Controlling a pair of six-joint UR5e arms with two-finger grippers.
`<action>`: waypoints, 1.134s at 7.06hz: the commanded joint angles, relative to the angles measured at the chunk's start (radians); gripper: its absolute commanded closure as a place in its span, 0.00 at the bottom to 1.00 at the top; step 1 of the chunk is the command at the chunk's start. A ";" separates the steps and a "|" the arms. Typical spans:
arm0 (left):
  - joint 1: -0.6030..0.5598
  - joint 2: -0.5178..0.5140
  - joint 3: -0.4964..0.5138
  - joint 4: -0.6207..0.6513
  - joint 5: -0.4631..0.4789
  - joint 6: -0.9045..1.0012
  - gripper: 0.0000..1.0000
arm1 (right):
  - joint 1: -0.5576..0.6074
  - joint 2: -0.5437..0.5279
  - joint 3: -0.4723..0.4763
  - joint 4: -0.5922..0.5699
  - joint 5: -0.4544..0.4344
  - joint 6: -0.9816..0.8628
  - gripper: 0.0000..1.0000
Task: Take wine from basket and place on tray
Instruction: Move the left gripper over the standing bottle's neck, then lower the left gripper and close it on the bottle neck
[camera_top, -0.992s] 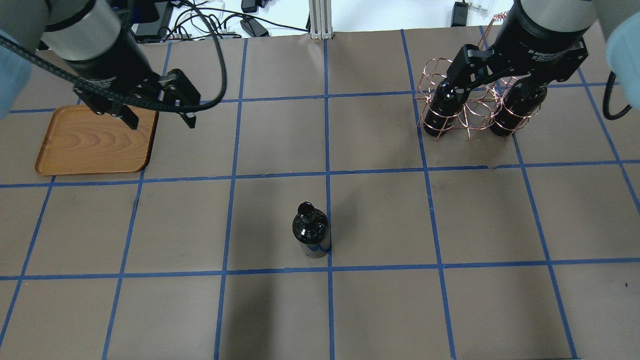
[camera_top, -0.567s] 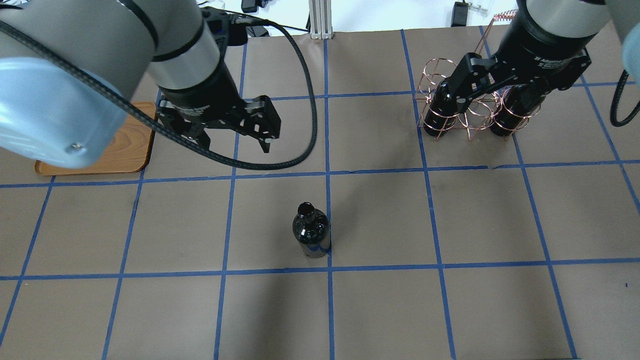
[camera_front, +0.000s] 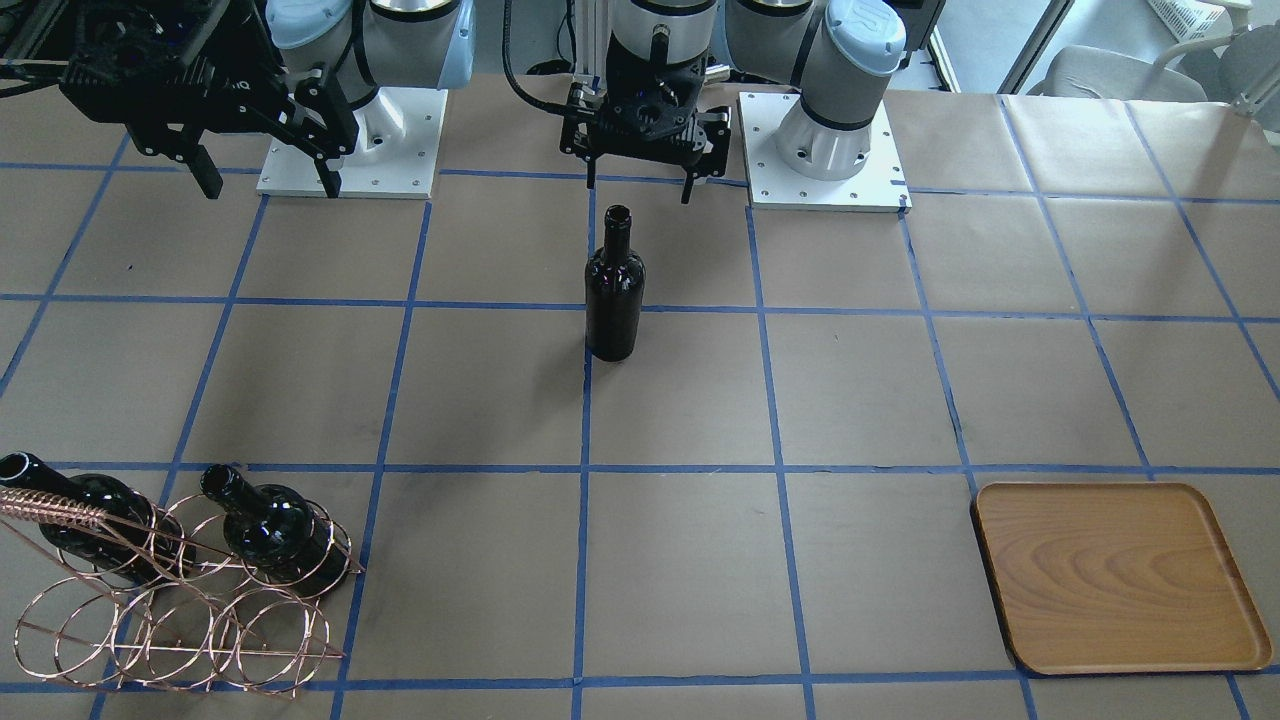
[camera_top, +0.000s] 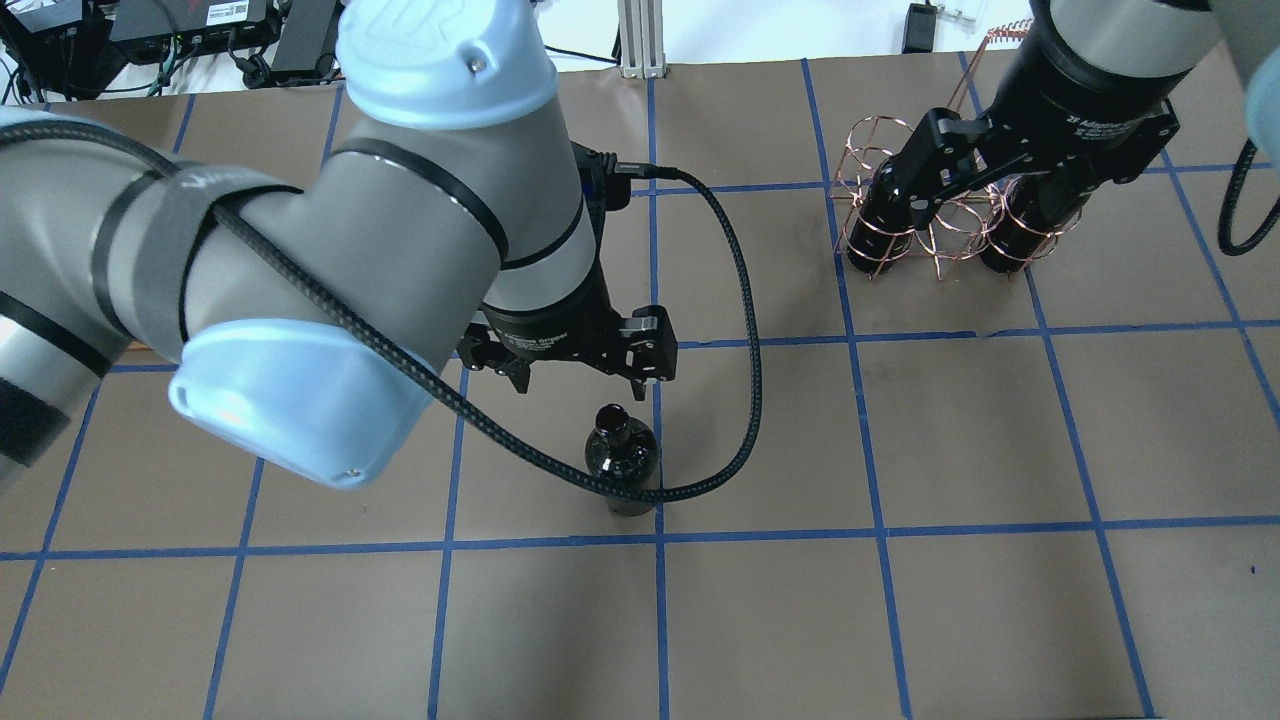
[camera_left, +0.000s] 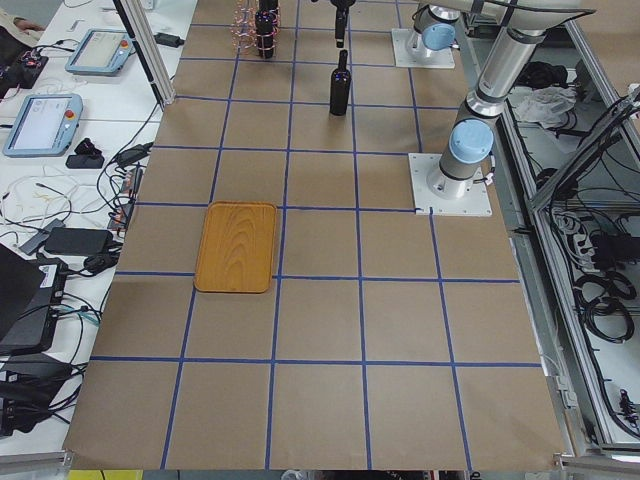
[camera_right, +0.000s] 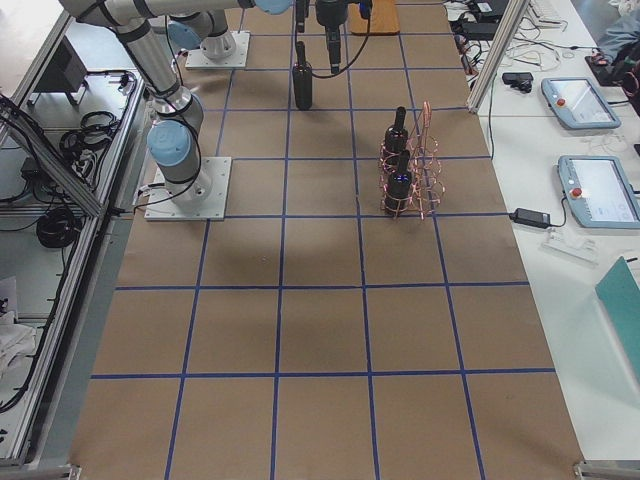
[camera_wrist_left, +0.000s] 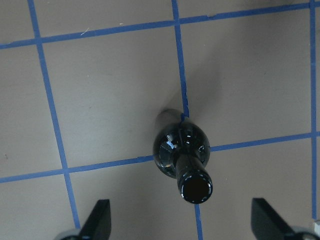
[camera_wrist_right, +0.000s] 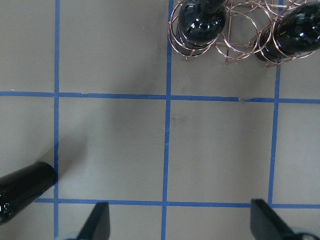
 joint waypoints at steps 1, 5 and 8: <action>-0.006 -0.024 -0.083 0.097 0.000 -0.004 0.02 | -0.001 0.000 0.001 0.000 -0.002 0.000 0.00; -0.034 -0.051 -0.083 0.098 -0.003 -0.004 0.21 | -0.001 0.000 0.001 0.000 -0.002 0.000 0.00; -0.034 -0.051 -0.083 0.095 -0.005 -0.004 0.37 | -0.001 0.000 0.001 0.002 -0.003 0.000 0.00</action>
